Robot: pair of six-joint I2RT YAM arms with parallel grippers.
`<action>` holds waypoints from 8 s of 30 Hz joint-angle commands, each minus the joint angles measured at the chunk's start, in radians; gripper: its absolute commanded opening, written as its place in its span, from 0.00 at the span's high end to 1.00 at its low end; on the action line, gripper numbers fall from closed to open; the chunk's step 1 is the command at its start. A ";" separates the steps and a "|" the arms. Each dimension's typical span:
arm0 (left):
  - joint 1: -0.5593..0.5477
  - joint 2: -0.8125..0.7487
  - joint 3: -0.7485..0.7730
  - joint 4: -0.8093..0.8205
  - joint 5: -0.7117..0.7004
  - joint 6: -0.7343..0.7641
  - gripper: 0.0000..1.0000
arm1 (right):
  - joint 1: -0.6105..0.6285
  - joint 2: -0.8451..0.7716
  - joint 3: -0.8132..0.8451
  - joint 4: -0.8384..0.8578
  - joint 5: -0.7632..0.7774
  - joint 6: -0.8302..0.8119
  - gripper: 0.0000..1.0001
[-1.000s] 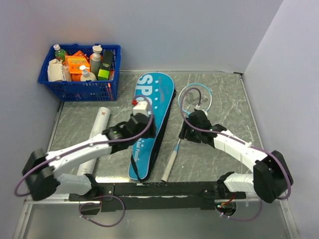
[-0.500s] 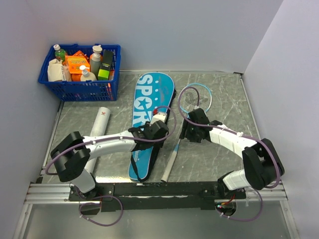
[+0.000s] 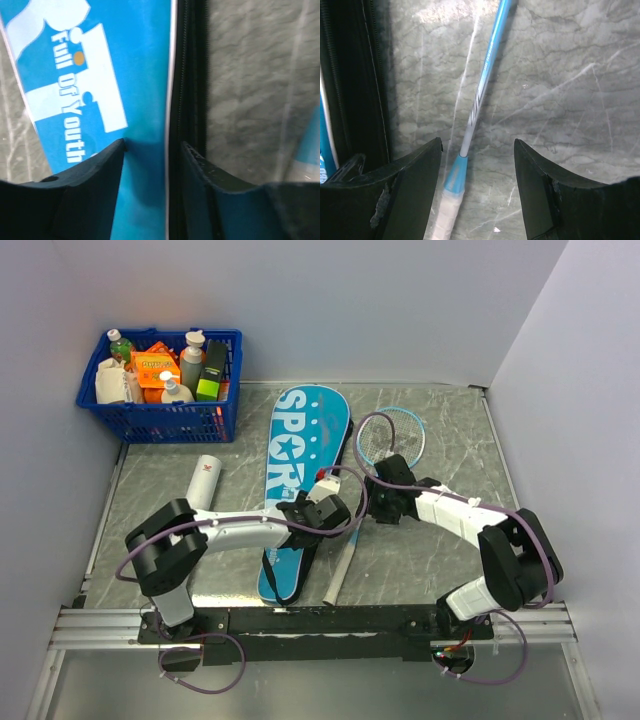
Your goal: Pack up the badminton gear
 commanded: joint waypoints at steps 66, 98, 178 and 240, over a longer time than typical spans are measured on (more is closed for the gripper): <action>0.166 -0.288 -0.112 0.220 0.181 -0.027 0.99 | 0.093 -0.288 0.121 -0.422 0.154 0.042 1.00; 0.170 -0.374 -0.121 0.199 0.121 -0.088 0.99 | 0.419 -0.007 0.288 -0.384 0.146 0.112 1.00; 0.089 -0.356 -0.273 0.282 0.182 -0.125 0.99 | 0.287 -0.166 -0.279 0.437 -0.441 0.126 0.55; 0.090 -0.397 -0.281 0.217 0.099 -0.120 0.93 | 0.505 0.091 -0.310 0.951 -0.154 0.496 0.51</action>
